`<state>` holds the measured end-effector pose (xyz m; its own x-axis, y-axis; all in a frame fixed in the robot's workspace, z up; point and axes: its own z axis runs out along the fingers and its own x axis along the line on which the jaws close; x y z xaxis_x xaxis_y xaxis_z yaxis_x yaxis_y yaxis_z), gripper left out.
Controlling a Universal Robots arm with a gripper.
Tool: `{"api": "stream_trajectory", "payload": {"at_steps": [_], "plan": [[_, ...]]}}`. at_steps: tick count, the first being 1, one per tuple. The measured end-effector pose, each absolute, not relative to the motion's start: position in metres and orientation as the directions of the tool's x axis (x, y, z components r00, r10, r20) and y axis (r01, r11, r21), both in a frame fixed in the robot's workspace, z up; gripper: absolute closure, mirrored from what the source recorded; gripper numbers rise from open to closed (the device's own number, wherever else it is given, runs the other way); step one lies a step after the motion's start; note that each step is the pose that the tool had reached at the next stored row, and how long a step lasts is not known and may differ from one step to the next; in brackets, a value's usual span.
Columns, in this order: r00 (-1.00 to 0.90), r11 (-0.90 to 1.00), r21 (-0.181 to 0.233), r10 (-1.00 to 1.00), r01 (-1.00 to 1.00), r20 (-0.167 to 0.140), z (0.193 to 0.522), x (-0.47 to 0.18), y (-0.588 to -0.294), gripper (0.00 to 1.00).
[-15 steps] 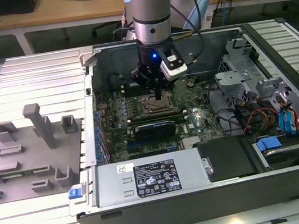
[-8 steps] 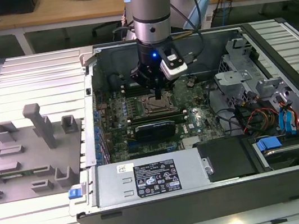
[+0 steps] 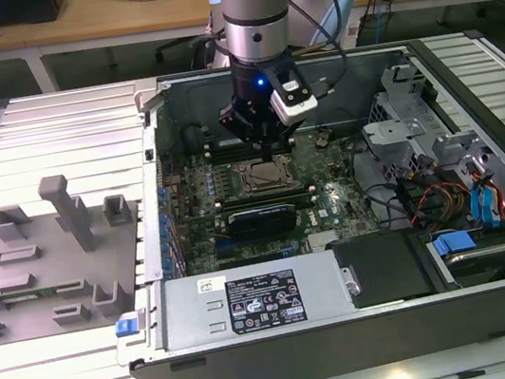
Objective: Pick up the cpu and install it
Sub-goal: 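Install the second cpu locking lever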
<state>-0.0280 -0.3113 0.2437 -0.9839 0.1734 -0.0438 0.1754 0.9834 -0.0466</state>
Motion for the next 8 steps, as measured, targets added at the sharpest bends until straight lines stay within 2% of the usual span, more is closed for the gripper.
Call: {"api": "stream_trajectory", "payload": {"at_steps": [8], "plan": [[-0.984, 0.983, -0.047, 0.173, 0.175, -0.044, 0.2477, -0.028, -0.3117, 0.89]]}}
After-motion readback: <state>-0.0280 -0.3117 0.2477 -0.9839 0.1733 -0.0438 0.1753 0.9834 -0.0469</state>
